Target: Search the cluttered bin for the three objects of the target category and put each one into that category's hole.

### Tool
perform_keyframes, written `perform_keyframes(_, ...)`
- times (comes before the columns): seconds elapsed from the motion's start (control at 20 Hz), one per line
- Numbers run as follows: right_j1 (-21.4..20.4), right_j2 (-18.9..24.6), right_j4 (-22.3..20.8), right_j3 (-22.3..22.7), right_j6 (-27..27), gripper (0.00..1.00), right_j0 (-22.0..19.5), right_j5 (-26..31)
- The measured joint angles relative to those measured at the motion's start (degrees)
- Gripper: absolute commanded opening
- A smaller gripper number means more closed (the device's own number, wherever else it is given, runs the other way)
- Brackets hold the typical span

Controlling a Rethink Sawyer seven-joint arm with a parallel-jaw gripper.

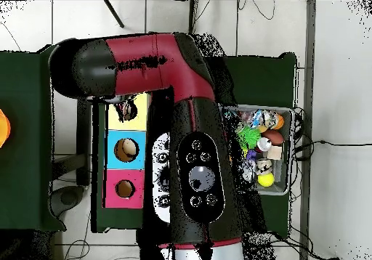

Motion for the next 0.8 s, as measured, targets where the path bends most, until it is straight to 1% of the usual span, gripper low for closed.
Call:
perform_keyframes(0.45,0.72,0.0,-0.19,1.49,0.0,0.0,0.22,-2.96)
perform_keyframes(0.8,0.65,-0.02,-0.32,4.75,0.0,0.0,0.27,-5.52)
